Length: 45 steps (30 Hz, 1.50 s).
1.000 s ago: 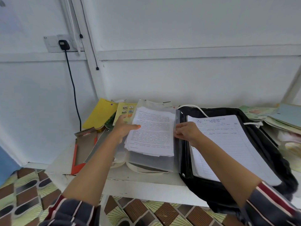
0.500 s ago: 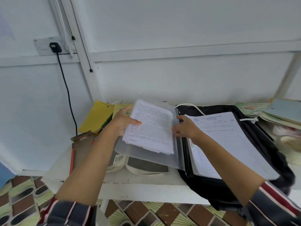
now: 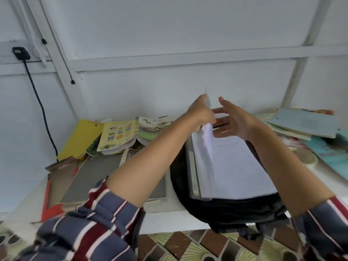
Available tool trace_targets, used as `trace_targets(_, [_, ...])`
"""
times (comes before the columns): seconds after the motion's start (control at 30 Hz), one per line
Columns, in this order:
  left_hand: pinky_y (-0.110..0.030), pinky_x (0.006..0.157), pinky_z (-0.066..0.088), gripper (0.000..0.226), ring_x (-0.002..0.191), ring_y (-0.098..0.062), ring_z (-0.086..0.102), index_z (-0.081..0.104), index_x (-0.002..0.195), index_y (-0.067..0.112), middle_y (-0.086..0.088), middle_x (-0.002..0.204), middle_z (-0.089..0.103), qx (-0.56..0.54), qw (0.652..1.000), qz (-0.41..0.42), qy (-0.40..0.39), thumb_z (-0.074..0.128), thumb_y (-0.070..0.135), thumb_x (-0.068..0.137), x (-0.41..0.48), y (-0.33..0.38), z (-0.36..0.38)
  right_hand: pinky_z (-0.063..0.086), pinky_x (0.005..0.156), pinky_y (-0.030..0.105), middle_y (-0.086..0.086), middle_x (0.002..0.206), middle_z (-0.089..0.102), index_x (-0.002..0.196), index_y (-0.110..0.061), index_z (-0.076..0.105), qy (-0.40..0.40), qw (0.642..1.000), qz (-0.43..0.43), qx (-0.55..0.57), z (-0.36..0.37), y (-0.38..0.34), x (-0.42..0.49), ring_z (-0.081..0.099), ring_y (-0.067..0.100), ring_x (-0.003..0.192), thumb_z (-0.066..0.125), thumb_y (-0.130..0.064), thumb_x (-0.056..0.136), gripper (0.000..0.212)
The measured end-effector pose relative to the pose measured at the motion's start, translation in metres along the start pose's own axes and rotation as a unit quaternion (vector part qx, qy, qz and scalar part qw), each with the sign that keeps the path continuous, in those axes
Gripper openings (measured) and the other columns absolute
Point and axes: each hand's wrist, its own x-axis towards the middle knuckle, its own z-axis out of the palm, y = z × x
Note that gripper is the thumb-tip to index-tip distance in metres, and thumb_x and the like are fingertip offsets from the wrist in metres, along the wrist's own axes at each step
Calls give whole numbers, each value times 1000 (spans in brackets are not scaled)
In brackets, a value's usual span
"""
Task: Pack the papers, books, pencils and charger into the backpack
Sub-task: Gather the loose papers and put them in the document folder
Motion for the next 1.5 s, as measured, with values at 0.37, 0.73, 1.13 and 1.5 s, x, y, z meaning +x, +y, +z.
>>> trace_targets(0.37, [-29,73,42,31,93,-23,57,43,128,19,-18,125,54,-32,988,-118,-98,42,26,98,42,-30,100,55,62,32,15,78,65,81,1,61,28,994,101,-15,-106,84,10,64,26,63,47,18,79,22])
trace_targets(0.73, [-43,102,31,67,130,-35,25,21,145,21,-16,143,21,215,934,-256,125,55,18,87,37,-101,94,46,56,27,3,68,42,71,-11,38,45,915,104,-386,-103,90,22,44,15,61,66,-19,81,31])
trace_targets(1.13, [-26,100,30,65,137,-24,30,46,137,17,-10,148,33,-71,978,-191,53,69,-3,79,25,-114,52,39,75,32,12,145,33,145,-13,27,64,968,82,-229,-105,104,23,43,25,109,64,-9,84,72])
trace_targets(1.5, [-27,103,24,63,139,-20,21,52,127,27,-6,148,29,-115,982,-145,27,66,-9,78,21,-131,50,47,77,34,11,116,55,134,-23,42,63,995,78,-17,-110,119,27,56,28,91,67,4,76,68])
